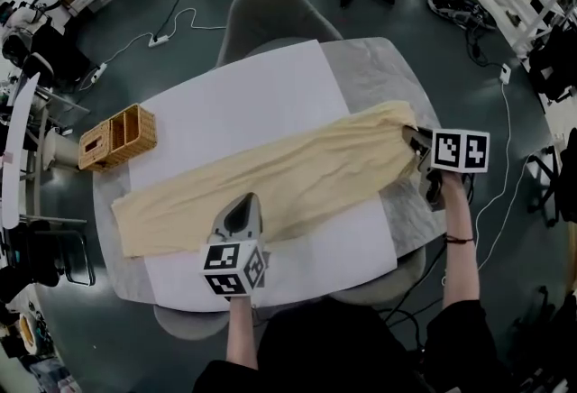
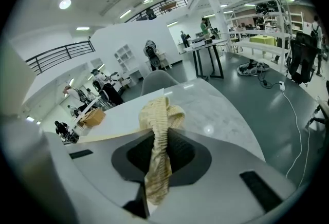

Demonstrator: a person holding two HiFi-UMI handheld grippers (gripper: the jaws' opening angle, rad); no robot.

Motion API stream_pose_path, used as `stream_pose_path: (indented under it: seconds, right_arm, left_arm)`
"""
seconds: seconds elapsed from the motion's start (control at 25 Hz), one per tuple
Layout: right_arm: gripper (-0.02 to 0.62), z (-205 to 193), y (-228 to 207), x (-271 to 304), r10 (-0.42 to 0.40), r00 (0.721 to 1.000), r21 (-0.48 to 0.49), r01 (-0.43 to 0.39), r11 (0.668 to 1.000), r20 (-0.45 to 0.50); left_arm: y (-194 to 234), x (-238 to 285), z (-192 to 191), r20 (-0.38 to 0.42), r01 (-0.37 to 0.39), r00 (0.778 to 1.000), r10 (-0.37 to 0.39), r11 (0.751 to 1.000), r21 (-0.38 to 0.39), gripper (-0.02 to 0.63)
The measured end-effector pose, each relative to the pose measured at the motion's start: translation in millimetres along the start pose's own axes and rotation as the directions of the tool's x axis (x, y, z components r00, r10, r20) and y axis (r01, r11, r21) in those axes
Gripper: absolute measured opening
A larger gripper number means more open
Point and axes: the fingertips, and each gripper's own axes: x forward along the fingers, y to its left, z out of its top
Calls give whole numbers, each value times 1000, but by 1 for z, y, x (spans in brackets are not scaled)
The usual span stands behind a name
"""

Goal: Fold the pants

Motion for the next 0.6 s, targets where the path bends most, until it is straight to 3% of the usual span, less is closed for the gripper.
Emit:
stream_pose_path:
  seconds: [0.32, 0.6]
  right_arm:
    - [44, 3, 66, -13, 32, 999, -46, -31, 998, 28]
    - [44, 8, 120, -26, 82, 995, -29, -81, 996, 53]
  left_arm:
    - [44, -50, -2, 52, -46, 998, 48, 998, -32, 8]
    - [77, -94, -6, 80, -73, 994, 76, 996, -48, 8]
